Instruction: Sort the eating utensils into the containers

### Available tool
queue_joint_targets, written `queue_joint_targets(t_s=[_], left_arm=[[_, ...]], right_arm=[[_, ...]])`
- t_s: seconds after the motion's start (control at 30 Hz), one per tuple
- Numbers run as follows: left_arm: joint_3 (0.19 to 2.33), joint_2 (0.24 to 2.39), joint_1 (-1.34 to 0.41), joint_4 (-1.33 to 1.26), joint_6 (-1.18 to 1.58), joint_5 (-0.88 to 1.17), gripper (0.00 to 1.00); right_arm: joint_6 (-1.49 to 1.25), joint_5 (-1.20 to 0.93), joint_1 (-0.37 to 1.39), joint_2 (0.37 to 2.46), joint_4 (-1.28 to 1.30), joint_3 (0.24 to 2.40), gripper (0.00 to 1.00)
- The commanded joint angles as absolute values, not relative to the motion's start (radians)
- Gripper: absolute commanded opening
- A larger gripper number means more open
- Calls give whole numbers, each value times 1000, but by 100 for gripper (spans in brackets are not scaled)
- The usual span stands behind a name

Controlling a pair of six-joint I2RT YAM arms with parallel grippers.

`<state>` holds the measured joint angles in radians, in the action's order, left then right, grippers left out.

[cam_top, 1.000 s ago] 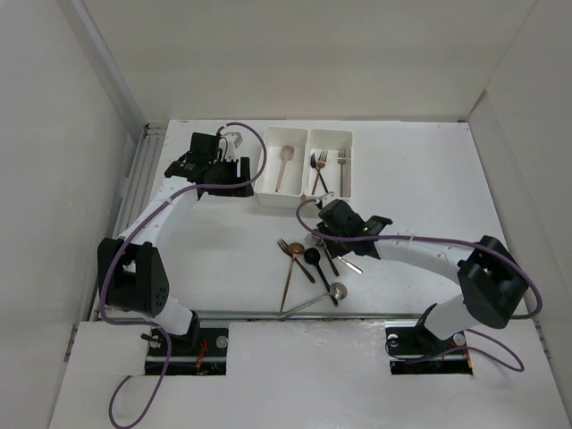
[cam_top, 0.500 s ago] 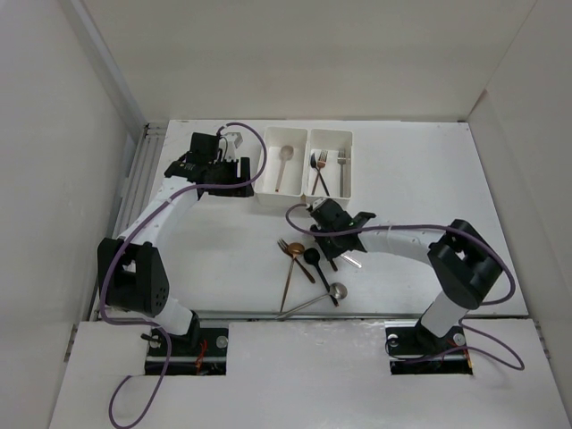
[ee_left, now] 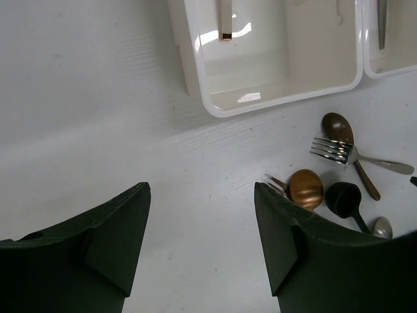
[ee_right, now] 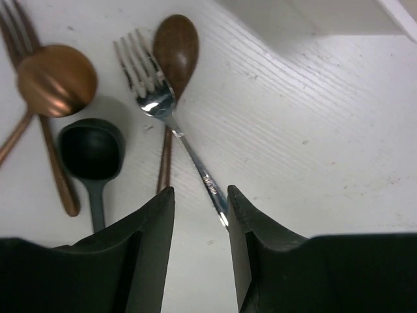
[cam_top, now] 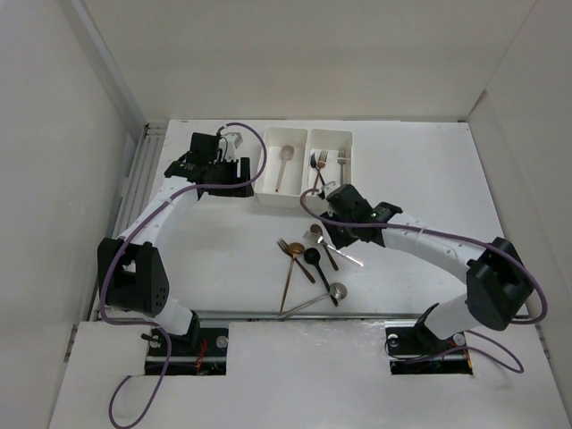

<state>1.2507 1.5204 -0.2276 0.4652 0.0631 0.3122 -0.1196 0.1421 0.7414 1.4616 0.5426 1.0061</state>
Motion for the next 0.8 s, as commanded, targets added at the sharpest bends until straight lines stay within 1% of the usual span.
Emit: queue_joint_targets(t_s=[0.0, 0.03, 0.17, 0.3, 0.5, 0.67, 0.73, 0.77], left_arm=[[1275, 1480, -225, 472, 61, 328, 62], [1275, 1480, -225, 472, 61, 328, 62], [1284, 1471, -225, 472, 61, 328, 62], [1284, 1462, -225, 472, 61, 319, 62], [1284, 1462, -225, 472, 61, 319, 63], [1284, 1462, -216, 472, 61, 319, 63], [1284, 1462, -216, 472, 61, 319, 63], [1284, 1462, -216, 472, 61, 319, 63]], right_arm=[[-55, 132, 710, 1520, 571, 1026, 44], [-45, 105, 710, 1532, 558, 1035, 44], [-44, 113, 710, 1601, 558, 1048, 44], [-57, 100, 710, 1687, 603, 1078, 44], [-57, 84, 710, 1727, 558, 1054, 44], [-46, 74, 710, 1790, 499, 1117, 44], [-46, 74, 710, 1816, 483, 1130, 39], [-46, 65, 710, 1828, 470, 1131, 33]])
